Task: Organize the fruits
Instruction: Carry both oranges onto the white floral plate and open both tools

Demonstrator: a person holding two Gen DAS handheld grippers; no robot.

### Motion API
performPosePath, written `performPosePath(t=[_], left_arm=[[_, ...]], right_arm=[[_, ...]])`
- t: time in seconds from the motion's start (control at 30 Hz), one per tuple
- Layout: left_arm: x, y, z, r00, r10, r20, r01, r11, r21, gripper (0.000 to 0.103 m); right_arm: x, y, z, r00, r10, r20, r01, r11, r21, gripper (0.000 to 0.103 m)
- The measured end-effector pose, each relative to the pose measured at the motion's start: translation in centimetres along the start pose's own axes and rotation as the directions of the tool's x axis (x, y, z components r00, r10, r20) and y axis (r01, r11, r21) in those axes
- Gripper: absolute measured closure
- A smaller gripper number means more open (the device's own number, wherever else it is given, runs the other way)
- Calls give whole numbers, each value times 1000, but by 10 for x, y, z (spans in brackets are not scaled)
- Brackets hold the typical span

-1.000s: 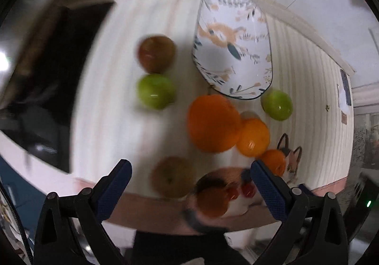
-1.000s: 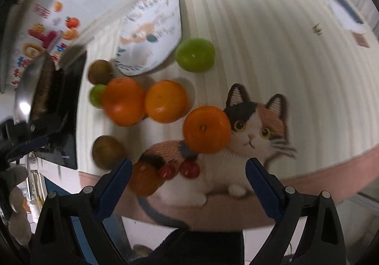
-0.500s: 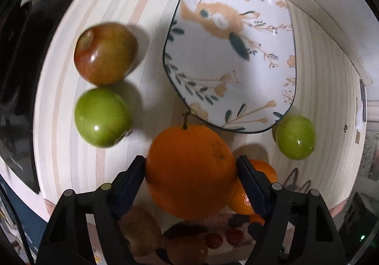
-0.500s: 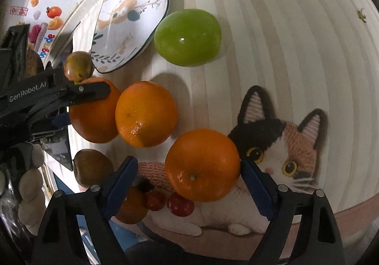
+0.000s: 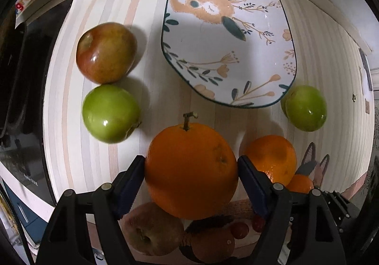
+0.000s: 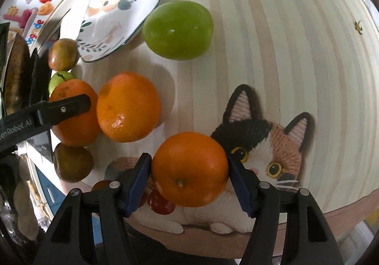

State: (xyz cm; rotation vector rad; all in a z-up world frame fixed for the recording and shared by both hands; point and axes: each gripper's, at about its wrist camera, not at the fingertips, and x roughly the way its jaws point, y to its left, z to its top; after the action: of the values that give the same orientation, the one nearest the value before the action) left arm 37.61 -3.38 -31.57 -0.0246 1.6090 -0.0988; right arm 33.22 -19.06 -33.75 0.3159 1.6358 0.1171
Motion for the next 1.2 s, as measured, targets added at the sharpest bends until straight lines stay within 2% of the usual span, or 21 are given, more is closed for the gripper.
performPosePath(t=[0.23, 0.4, 0.53, 0.7, 0.8, 0.87, 0.9, 0.97, 1.1, 1.2], left_arm=[[3, -1, 19, 1000, 0, -16, 1, 1000, 30, 26], [-3, 2, 12, 1000, 13, 9, -14, 1000, 26, 27], [-23, -1, 7, 999, -33, 35, 32, 999, 12, 27], [-84, 4, 27, 987, -105, 121, 104, 994, 16, 27], [-110, 5, 61, 975, -145, 169, 144, 989, 20, 27], [-112, 5, 82, 970, -150, 191, 149, 989, 23, 27], [-115, 8, 105, 968, -141, 208, 140, 990, 16, 27], [-109, 8, 130, 968, -117, 222, 116, 993, 15, 27], [-83, 18, 195, 980, -87, 181, 89, 996, -3, 27], [-62, 15, 217, 988, -84, 132, 87, 996, -13, 27]], right_arm=[[9, 10, 1, 1000, -26, 6, 26, 1000, -11, 36], [1, 15, -1, 999, -32, 37, 33, 999, -1, 36], [-25, 15, -2, 997, -13, 70, 12, 1000, 6, 36], [-72, 20, 9, 990, 60, 131, -61, 998, 1, 36], [-99, 27, 40, 977, 108, 181, -106, 994, -25, 36], [-108, 37, 77, 969, 133, 208, -124, 991, -57, 36], [-110, 44, 99, 965, 133, 228, -118, 990, -79, 36], [-109, 52, 129, 959, 113, 260, -84, 989, -120, 36], [-93, 72, 199, 963, 94, 251, -48, 982, -184, 36], [-77, 82, 231, 976, 85, 202, -38, 974, -225, 36]])
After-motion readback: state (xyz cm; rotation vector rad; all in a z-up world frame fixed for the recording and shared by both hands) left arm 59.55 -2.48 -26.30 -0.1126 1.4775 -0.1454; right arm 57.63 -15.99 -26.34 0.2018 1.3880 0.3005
